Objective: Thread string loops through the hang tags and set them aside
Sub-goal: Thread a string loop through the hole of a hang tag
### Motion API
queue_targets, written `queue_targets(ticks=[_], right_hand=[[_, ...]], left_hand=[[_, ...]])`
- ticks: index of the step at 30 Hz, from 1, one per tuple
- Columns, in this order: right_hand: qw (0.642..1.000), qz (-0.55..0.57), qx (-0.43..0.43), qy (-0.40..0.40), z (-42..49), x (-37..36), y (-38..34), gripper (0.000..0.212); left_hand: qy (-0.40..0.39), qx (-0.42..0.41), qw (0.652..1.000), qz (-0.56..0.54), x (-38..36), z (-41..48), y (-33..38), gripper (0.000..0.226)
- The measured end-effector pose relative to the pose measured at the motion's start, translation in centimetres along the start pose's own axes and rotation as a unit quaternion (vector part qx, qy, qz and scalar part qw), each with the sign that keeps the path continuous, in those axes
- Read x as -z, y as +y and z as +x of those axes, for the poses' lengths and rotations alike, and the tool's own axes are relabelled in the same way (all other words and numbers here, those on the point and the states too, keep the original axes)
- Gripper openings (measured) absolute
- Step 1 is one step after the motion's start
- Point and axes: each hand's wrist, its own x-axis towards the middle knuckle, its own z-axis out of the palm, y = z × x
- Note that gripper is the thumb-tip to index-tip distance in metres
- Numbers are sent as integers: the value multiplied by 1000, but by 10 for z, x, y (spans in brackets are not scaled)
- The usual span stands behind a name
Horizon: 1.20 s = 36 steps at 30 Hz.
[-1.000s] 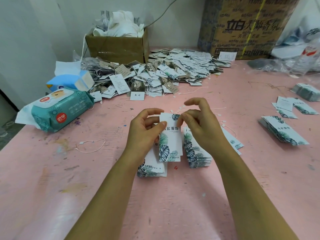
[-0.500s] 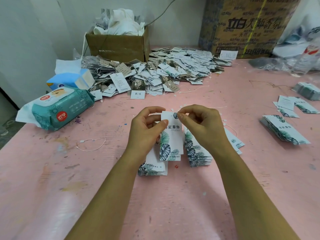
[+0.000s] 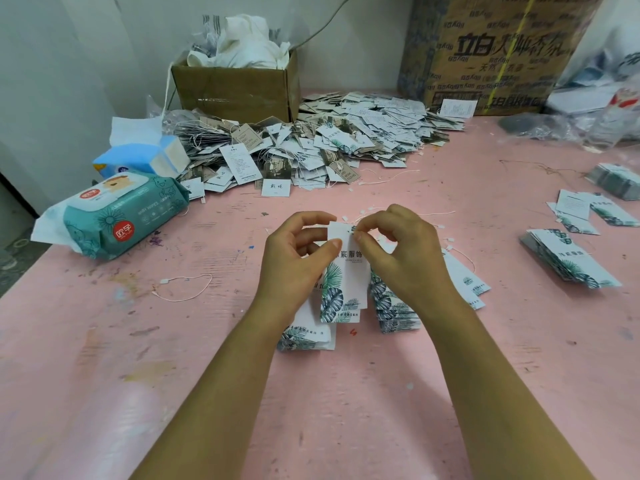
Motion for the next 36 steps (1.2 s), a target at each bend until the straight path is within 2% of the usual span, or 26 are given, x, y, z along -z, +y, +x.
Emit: queue_targets(ticks=[8, 11, 13, 18, 27, 32, 36], right_hand=[[998, -65, 24, -15, -1, -2, -1, 5], [997, -68, 32, -9, -2, -3, -1, 6], [998, -60, 34, -3, -2, -3, -1, 6], [998, -28, 58, -1, -3, -4, -3, 8], [997, -2, 80, -15, -3, -6, -5, 7], [995, 40, 45, -84, -3, -7, -2, 27], [993, 12, 44, -108, -2, -5, 2, 17]], left_hand=[[-10, -1, 1000, 2, -1, 0, -2, 29], [-25, -17, 999, 14, -2, -1, -1, 22], [-39, -14, 999, -4, -2, -1, -1, 15], [-38, 4, 998, -56, 1, 2, -3, 21], [-44, 30, 997, -55, 3, 4, -6, 14], [-53, 33, 998, 5, 0, 3, -6, 23], [-26, 27, 999, 33, 0, 3, -5, 22]])
